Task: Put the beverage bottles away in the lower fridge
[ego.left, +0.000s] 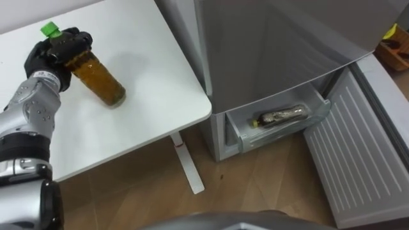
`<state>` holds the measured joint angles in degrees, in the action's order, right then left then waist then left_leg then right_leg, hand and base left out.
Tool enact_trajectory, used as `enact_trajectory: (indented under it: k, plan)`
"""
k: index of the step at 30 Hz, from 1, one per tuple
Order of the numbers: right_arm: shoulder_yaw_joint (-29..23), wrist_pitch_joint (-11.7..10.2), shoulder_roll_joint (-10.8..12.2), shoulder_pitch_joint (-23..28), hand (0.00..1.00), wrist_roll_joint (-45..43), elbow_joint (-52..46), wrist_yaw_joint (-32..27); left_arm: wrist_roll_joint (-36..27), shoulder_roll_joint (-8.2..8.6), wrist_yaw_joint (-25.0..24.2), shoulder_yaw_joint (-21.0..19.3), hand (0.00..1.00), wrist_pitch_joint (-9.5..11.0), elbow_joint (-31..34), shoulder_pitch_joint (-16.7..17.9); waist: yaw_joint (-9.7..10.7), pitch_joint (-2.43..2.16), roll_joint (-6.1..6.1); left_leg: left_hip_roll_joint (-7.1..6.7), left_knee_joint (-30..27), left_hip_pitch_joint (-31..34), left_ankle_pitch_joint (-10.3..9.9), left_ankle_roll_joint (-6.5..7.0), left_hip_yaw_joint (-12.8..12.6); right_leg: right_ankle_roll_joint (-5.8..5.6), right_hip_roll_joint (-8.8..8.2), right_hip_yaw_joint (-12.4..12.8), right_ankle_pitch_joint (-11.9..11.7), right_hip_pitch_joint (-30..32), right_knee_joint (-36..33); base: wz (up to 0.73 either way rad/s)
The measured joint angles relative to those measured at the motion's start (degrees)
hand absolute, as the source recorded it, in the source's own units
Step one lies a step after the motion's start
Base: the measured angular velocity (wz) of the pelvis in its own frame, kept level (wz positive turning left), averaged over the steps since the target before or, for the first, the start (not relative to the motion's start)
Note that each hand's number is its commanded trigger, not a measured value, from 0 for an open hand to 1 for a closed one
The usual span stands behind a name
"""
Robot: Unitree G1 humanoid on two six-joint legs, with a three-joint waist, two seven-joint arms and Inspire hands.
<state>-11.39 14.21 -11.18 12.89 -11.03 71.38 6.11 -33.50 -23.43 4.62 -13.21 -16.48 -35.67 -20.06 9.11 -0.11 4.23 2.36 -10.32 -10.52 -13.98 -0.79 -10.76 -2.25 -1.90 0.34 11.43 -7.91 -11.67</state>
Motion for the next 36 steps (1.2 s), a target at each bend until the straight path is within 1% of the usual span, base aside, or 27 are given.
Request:
enact_trajectory:
  k: [2,5,11,13,14,18,22,24,25,27,29,31,33,35,36]
  plan:
    - [0.35,0.93,0.02,-0.08,0.00,0.51,-0.37,-0.46,-0.01,0.04,0.04,0.64,1.00,-0.34,-1.30,0.00,0.02,-0.07,0.12,0.02,-0.02,0.00,0.00,0.00,0.00,0.00,0.00,-0.01,0.00,0.02,-0.06,0.00]
    - [0.70,0.97,0.07,-0.34,0.00,1.82,-0.38,-1.78,-0.06,0.03,-0.45,1.06,1.00,-1.11,-1.74,0.00,-0.17,-0.28,0.58,0.03,-0.03,0.46,0.00,0.00,-0.02,0.06,-0.01,-0.03,-0.04,0.55,-0.15,0.00]
    - [1.14,0.81,0.09,-1.12,0.00,2.79,-0.41,-3.57,0.36,0.03,-1.71,1.62,1.00,-1.10,-3.38,-0.01,-0.14,-0.10,1.51,0.04,0.06,0.47,0.00,0.00,-0.03,0.07,-0.01,-0.11,-0.05,0.71,-0.31,0.00]
    - [1.14,0.69,0.11,-1.54,0.00,3.26,-0.29,-3.68,0.31,0.03,-1.92,1.64,1.00,-1.09,-3.41,-0.01,-0.10,-0.05,1.47,0.05,0.04,0.46,0.00,0.00,-0.02,0.07,-0.01,-0.11,-0.05,0.69,-0.36,0.00]
    - [1.15,0.61,0.12,-1.76,0.00,3.55,-0.29,-3.89,0.18,0.03,-2.08,1.64,1.00,-1.08,-3.41,-0.01,-0.12,0.09,1.27,0.05,0.03,0.45,0.00,0.00,-0.02,0.07,-0.01,-0.11,-0.05,0.70,-0.44,0.00]
    - [1.14,0.09,0.13,-2.68,0.00,3.94,-0.02,-4.43,-0.87,0.03,-2.66,1.61,1.00,-0.85,-3.41,-0.01,-0.07,0.21,1.06,0.05,-0.01,0.55,0.00,0.00,-0.02,0.03,-0.01,-0.08,0.00,0.98,-0.84,0.00]
    - [1.36,-0.44,0.11,-2.92,0.00,3.61,-0.10,-5.38,-1.57,0.04,-2.84,1.62,1.00,-0.29,-3.15,-0.01,0.01,0.17,0.91,0.05,-0.58,1.37,0.00,0.01,0.15,0.04,-0.09,-0.28,0.00,1.50,-0.76,0.01]
    - [1.86,-0.44,0.20,-2.88,0.00,2.94,-0.11,-5.55,-2.45,0.24,-2.65,2.10,1.00,-0.28,-1.86,0.01,-0.09,0.34,0.58,0.05,-0.92,1.74,0.00,0.01,0.39,0.07,-0.10,-0.50,0.02,1.55,-0.73,0.08]
    - [2.59,-0.44,0.22,-2.79,0.00,2.65,-0.11,-5.49,-3.13,0.42,-2.76,2.26,1.00,-0.28,-1.09,0.02,-0.19,0.49,0.28,0.05,-1.03,1.90,0.00,0.00,0.60,0.07,-0.10,-0.66,0.02,1.56,-0.69,0.06]
    - [3.38,-0.47,0.22,-2.75,0.00,2.33,-0.15,-5.40,-4.08,0.76,-2.73,2.27,1.00,-0.28,-0.33,0.17,-0.28,0.41,-0.08,0.06,-1.10,1.98,0.01,0.00,0.72,0.08,-0.10,-0.77,0.01,1.59,-0.70,0.03]
    - [3.47,-0.60,0.42,-2.70,0.00,2.26,-0.14,-4.83,-5.10,1.25,-2.54,2.29,1.00,-0.24,1.29,0.27,-0.36,0.07,-0.81,0.07,-1.15,1.92,0.01,0.00,0.77,0.09,-0.11,-0.81,0.01,1.77,-0.77,0.00]
    - [3.49,-0.72,0.49,-2.76,0.00,2.02,-0.10,-4.41,-5.03,1.85,-2.01,2.30,1.00,0.28,3.89,1.16,-0.56,-0.05,-1.14,0.06,-1.13,2.01,0.01,0.00,1.13,0.09,-0.14,-0.85,0.00,1.83,-0.84,0.00]
    - [3.56,-0.95,0.70,-2.60,0.00,1.95,-0.15,-4.15,-4.52,2.87,-1.43,2.31,1.00,0.53,7.57,2.60,-0.48,-0.05,-1.42,0.05,-1.11,2.04,0.01,0.00,1.36,0.09,-0.18,-1.13,0.00,1.77,-0.83,0.05]
    - [3.79,-0.97,1.15,-2.66,0.00,2.07,-0.21,-4.12,-2.62,5.05,-0.86,2.39,1.00,0.99,13.42,5.31,-0.75,0.05,-1.48,0.05,-1.08,2.34,0.01,0.00,1.60,0.09,-0.21,-1.40,0.00,1.65,-0.66,0.06]
    - [3.98,-0.99,1.21,-2.70,0.00,2.22,-0.21,-4.05,-2.40,5.52,-0.71,2.56,1.00,1.14,15.17,6.47,-0.73,0.07,-1.48,0.05,-1.06,2.34,0.01,0.00,1.67,0.09,-0.23,-1.52,0.00,1.51,-0.53,0.09]
